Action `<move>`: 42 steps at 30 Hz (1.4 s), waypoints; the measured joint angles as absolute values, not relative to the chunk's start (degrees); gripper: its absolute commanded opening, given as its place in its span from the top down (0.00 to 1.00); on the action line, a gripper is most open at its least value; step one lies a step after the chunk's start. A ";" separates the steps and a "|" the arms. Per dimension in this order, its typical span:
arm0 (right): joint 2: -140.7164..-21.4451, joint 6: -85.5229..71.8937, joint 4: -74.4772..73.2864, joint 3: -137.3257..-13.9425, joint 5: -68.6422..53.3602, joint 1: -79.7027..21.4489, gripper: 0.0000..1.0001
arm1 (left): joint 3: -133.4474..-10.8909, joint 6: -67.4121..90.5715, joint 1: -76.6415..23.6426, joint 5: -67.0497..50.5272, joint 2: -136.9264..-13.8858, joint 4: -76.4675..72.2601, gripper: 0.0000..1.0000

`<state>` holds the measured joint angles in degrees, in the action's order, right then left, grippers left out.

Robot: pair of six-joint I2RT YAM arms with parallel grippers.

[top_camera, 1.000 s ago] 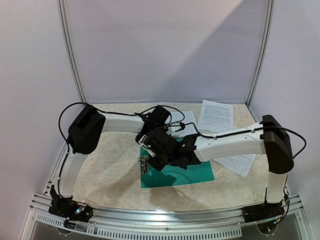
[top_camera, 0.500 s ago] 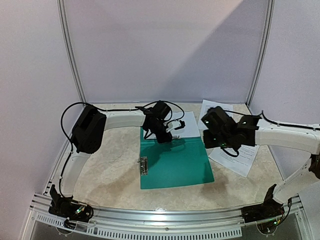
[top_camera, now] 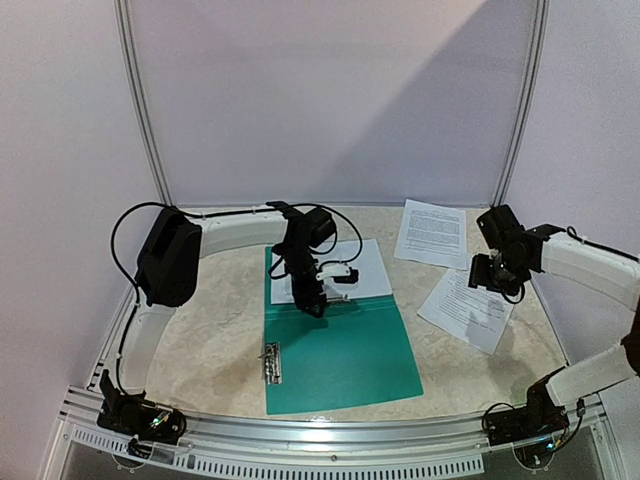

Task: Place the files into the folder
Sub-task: Pick up the file from the corner of the board.

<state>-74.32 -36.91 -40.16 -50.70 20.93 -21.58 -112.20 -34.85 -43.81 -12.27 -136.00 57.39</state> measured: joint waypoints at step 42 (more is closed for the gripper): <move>-120.62 -45.34 -0.91 -73.10 -29.82 3.07 0.45 | -137.86 -11.05 -43.72 -21.58 -148.57 46.94 0.18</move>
